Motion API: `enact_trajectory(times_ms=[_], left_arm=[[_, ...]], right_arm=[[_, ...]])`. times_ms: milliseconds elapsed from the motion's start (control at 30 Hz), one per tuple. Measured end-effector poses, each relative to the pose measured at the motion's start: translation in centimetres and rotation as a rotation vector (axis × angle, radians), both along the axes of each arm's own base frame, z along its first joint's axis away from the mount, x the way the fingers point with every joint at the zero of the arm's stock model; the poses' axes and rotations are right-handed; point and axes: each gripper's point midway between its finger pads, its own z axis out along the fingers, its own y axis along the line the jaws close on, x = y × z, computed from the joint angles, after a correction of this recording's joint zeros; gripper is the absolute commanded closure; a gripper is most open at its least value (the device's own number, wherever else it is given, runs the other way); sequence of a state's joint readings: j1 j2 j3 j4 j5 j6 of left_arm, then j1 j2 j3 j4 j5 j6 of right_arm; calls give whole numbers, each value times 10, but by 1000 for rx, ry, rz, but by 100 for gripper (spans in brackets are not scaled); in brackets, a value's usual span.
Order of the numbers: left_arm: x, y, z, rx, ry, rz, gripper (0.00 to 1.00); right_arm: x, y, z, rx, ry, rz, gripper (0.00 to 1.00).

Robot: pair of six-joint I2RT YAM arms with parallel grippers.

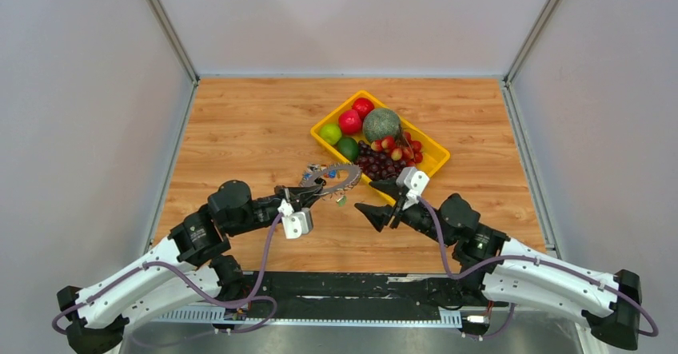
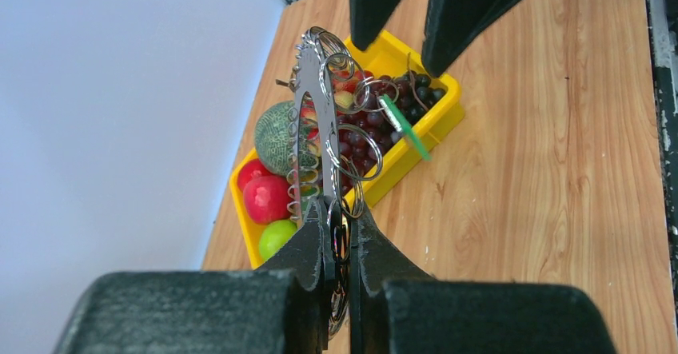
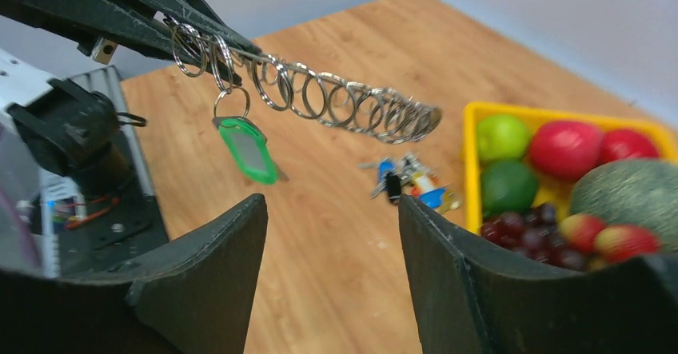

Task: Remove the keys from the keyring
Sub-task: Remove the key from the keyring.

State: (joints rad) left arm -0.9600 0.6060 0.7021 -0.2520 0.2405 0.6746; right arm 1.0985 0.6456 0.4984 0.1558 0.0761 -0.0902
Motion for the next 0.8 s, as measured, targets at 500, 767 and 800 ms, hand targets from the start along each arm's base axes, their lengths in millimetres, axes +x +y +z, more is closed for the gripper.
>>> enact_trajectory(times_ms=[500,767,800], left_arm=[[-1,-2,-2,2,3,-9,100],[-3,-2,0,-3,2,-21,100],[-4,-2,0,-4,2,-23,100]], right_arm=[[-8,29,-26,190,265,63,34],[-20,34,-3,252,219,151,37],[-21,36,-3,252,217,161,38]])
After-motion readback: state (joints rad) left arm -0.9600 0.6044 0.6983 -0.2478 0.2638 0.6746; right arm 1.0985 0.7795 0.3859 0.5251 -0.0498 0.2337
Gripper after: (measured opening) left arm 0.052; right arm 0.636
